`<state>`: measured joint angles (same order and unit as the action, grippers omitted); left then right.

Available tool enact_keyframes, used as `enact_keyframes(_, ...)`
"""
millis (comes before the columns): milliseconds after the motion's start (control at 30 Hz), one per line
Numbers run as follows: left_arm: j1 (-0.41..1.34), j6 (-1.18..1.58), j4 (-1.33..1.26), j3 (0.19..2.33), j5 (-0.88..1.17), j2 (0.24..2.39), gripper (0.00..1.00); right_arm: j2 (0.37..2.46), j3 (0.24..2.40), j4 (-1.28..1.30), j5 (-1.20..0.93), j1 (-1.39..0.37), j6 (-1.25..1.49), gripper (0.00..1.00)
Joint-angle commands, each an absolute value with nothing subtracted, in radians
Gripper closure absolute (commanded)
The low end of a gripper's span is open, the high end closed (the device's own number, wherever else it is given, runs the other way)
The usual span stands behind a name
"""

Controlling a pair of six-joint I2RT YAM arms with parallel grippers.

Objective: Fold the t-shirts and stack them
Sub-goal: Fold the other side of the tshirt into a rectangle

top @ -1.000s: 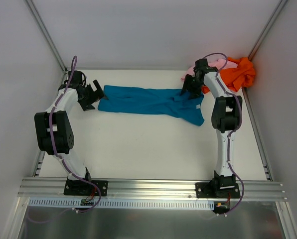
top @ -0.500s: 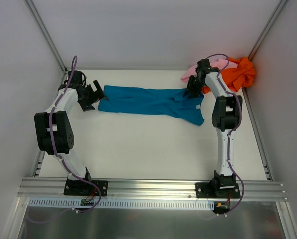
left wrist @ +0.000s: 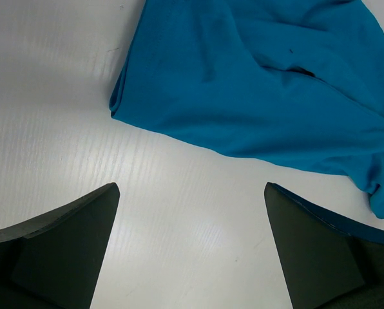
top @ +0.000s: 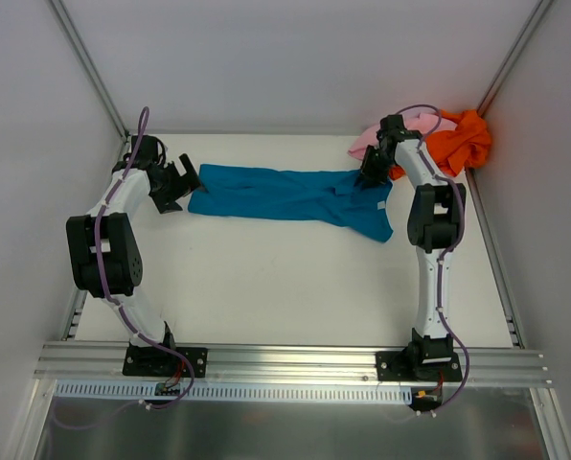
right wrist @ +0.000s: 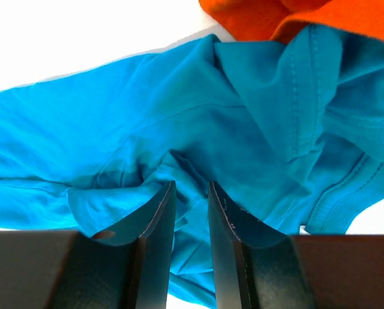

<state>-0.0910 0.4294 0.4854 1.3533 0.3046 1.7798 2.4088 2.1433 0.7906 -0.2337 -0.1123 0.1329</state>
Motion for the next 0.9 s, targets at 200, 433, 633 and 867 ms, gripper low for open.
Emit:
enact_keyframes(200,-0.084,0.410,0.511,1.390,0.295,1.776,0.01,2.425,2.172,0.784,-0.247,-0.103,0.138,0.70)
enact_keyframes(433,-0.084,0.410,0.512,1.390,0.291,1.779,0.01,2.425,2.169,0.782,-0.242,-0.101,0.138,1.00)
enact_keyframes(633,-0.084,0.411,0.511,1.390,0.293,1.784,0.01,2.381,2.174,0.784,-0.224,-0.087,0.137,1.00)
enact_keyframes(867,-0.086,0.419,0.497,1.374,0.304,1.781,0.01,2.287,2.143,0.790,-0.196,-0.046,0.133,1.00)
